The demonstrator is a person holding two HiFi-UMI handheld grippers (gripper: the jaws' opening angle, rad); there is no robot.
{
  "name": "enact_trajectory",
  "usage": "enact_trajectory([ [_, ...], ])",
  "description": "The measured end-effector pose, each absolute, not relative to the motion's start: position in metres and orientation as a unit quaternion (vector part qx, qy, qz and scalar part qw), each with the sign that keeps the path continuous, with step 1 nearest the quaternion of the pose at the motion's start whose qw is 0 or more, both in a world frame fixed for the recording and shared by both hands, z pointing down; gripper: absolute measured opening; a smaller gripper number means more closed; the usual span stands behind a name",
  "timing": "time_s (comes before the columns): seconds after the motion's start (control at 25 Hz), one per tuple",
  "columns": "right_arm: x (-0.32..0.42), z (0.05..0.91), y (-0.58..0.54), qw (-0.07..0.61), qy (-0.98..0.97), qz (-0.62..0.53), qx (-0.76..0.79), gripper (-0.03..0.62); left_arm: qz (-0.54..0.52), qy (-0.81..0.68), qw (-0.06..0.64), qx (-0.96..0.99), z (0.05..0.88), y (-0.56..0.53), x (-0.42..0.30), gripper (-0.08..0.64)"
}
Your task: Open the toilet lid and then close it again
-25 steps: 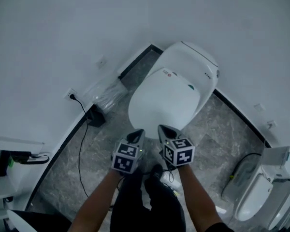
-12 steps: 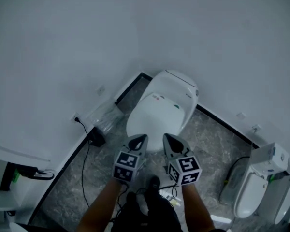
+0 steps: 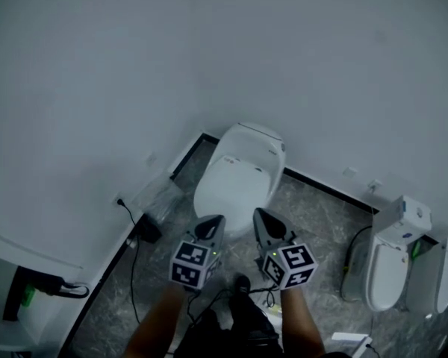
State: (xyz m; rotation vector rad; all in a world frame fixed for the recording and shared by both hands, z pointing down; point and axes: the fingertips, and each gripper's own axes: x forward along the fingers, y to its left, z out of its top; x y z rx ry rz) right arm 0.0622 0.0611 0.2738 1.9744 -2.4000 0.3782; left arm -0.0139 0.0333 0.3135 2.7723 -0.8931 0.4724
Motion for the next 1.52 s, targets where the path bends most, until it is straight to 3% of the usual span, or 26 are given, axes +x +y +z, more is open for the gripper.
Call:
enact_trajectory([
  [0.64,-0.009,0.219,0.157,-0.014,-0.754,0.080,0.651,0.009,0.104,-0.253,0.054,0.960,0.248,0.121,-0.063,0.008],
  [1.52,-0.013,0.196,0.189,-0.034,-0.788,0.076,0.610,0.009,0.092,-0.263,0.027,0.960,0.218,0.153,-0.058,0.008],
])
